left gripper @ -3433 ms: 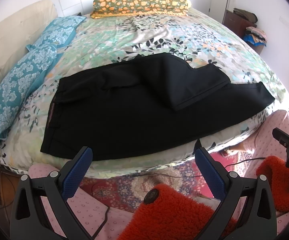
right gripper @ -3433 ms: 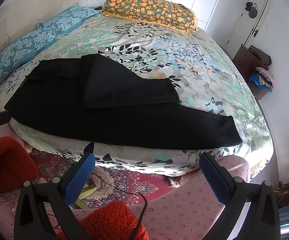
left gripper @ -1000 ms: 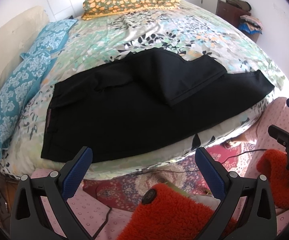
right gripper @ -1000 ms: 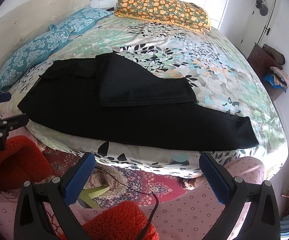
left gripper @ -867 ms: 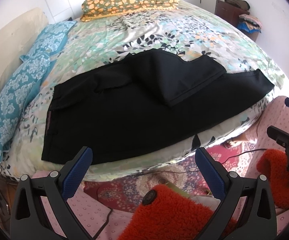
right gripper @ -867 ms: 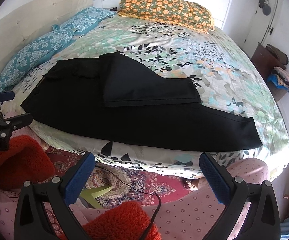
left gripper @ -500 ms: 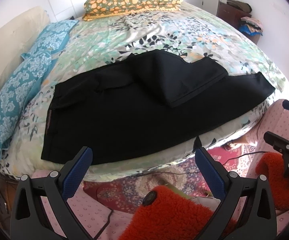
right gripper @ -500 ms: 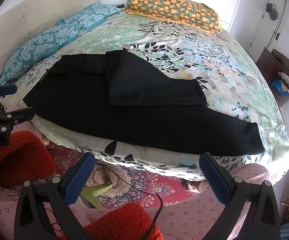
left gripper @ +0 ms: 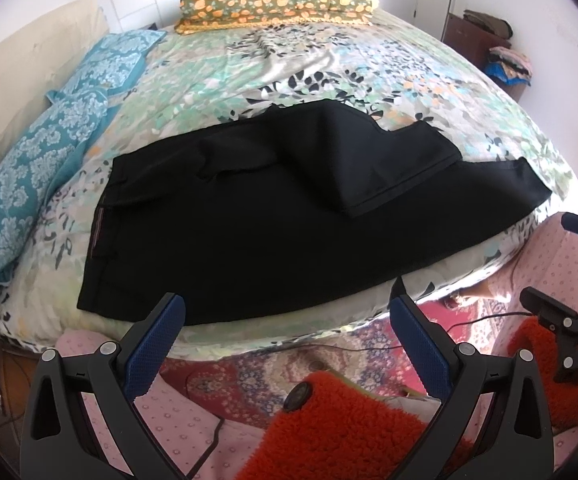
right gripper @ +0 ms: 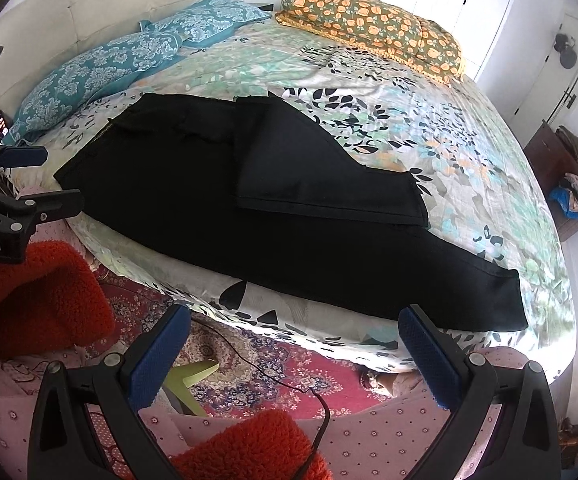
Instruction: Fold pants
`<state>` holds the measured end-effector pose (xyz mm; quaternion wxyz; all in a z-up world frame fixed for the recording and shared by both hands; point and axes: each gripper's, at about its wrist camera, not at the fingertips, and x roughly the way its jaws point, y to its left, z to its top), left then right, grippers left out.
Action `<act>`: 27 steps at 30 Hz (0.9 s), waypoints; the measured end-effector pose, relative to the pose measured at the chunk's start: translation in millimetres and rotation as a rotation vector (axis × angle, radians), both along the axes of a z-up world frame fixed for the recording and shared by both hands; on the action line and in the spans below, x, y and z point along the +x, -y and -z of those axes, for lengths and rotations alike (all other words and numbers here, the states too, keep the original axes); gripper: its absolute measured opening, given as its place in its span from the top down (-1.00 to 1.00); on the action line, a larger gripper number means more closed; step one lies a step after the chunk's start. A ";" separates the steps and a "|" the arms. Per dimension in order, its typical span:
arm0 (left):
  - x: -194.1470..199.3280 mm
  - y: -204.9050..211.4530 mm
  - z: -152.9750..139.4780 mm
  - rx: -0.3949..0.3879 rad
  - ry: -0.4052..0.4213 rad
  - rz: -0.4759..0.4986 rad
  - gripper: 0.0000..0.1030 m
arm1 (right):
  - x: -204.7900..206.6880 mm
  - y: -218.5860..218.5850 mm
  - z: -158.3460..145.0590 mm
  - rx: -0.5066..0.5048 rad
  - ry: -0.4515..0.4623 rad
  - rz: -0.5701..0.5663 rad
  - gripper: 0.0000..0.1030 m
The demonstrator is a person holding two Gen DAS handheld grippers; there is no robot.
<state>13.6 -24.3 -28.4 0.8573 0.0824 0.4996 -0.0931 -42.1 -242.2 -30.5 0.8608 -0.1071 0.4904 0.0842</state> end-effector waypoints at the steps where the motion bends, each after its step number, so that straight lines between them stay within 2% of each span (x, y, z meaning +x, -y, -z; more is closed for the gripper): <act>1: 0.0 0.3 -0.1 0.000 -0.001 -0.001 -0.99 | -0.1 0.0 -0.4 0.002 0.000 -0.001 -1.00; 6: 1.0 0.2 -0.8 0.004 0.004 -0.001 -0.99 | 1.2 -0.5 1.6 0.011 -0.002 -0.006 -1.00; 13: 12.5 -5.1 -11.7 0.016 0.079 -0.040 -0.99 | 5.3 6.0 -0.8 0.046 0.008 -0.001 -1.00; 16: 17.5 -11.8 -22.3 -0.014 0.137 -0.074 -0.99 | 11.4 12.4 -0.8 0.112 -0.009 -0.002 -1.00; 18: 19.8 -17.8 -28.3 -0.039 0.166 -0.099 -0.99 | 21.4 21.8 -3.1 0.197 -0.021 -0.016 -1.00; 19: 21.6 -22.1 -30.7 -0.053 0.177 -0.116 -0.99 | 32.0 32.8 -9.4 0.246 0.001 -0.015 -1.00; 21: 25.8 -29.6 -29.7 -0.071 0.174 -0.143 -0.99 | 52.3 53.2 -23.1 0.266 0.083 -0.011 -1.00; 24: 30.9 -36.0 -22.0 -0.077 0.137 -0.167 -0.99 | 95.5 84.6 -32.2 0.192 0.202 -0.031 -1.00; 25: 31.8 -36.3 -19.2 -0.075 0.126 -0.171 -0.99 | 126.4 102.8 -22.1 0.136 0.198 -0.032 -1.00; 27: 31.8 -35.3 -15.2 -0.066 0.113 -0.174 -0.99 | 182.5 136.3 6.5 0.084 0.103 0.011 -1.00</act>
